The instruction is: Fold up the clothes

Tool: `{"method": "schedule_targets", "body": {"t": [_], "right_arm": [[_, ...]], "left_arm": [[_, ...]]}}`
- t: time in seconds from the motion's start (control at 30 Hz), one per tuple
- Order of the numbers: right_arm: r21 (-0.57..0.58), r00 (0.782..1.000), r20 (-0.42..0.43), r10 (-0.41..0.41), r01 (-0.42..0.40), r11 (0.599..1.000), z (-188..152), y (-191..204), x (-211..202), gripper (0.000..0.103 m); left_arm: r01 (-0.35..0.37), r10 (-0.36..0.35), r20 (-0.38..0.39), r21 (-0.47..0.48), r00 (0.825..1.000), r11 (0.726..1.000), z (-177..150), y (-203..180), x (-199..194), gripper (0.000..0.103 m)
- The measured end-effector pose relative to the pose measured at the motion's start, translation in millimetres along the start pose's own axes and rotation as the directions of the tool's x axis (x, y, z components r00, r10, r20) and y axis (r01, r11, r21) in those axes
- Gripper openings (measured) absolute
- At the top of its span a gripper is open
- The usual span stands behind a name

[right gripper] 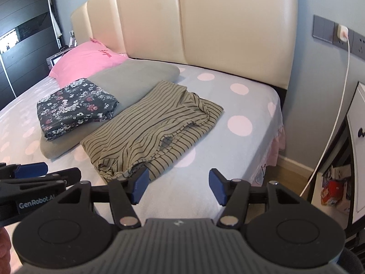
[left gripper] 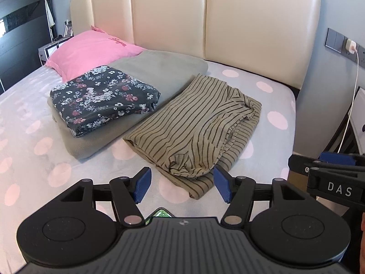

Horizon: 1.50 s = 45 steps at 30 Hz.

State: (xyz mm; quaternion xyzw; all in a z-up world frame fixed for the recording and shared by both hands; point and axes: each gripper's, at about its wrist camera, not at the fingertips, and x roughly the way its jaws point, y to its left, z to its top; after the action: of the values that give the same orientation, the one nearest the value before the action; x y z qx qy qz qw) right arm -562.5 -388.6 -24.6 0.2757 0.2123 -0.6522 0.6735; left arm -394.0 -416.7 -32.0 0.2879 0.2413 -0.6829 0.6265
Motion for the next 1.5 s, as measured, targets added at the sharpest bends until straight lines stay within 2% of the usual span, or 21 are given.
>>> {"method": "schedule_targets", "body": {"t": [0.8,1.5], "right_arm": [[-0.039,1.0,-0.004,0.013,-0.013,0.999,0.1,5.3,3.6,0.064],[-0.06,1.0,-0.005,0.012,-0.012,0.998,-0.5,8.8,4.2,0.064]], "left_arm": [[-0.027,0.027,-0.05,-0.001,0.998,1.0,-11.7,-7.5,2.0,0.059],[-0.02,0.02,-0.05,-0.002,0.999,1.0,-10.0,-10.1,0.9,0.059]]}}
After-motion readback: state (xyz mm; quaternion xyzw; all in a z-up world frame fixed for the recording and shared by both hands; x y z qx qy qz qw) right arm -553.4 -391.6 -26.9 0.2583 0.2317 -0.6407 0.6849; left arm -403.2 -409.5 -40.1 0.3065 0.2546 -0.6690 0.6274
